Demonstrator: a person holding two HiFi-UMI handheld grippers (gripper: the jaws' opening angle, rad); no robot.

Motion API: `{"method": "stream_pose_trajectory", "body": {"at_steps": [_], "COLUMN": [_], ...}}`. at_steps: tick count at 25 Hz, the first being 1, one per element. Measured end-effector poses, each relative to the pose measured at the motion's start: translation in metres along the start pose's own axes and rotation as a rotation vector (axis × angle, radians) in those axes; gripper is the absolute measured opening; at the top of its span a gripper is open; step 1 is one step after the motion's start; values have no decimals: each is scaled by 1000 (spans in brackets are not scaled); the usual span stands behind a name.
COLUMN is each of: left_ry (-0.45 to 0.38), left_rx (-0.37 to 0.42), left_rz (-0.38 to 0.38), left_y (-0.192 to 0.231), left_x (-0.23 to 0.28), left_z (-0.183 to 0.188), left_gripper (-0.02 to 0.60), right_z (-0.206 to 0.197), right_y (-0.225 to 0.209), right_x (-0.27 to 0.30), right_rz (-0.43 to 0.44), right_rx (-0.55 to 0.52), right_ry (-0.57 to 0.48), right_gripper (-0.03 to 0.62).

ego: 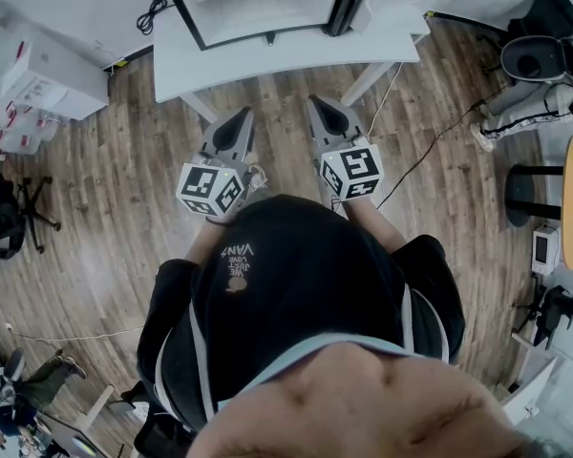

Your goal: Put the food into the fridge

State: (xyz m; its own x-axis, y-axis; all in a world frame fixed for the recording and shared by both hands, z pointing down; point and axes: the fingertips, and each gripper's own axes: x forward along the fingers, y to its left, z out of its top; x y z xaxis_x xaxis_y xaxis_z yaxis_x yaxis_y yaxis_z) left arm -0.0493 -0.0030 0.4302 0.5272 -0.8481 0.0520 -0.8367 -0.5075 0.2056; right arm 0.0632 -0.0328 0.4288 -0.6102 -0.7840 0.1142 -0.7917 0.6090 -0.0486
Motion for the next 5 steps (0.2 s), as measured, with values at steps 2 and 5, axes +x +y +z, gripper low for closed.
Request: {"method": "stream_pose_trajectory", "body": {"at_steps": [2, 5], "left_ry": [-3, -6], "left_rx": [1, 4], "left_rz": [0, 2], "left_y": [0, 1], "left_x": [-1, -1], "left_z": [0, 0], "left_gripper": [17, 17], "right_z": [0, 0], "right_y": [0, -1], "right_x": [0, 0], "right_rz": [-2, -5], "right_rx": [0, 0], "right_ry": [0, -2], "right_gripper": [11, 11]}}
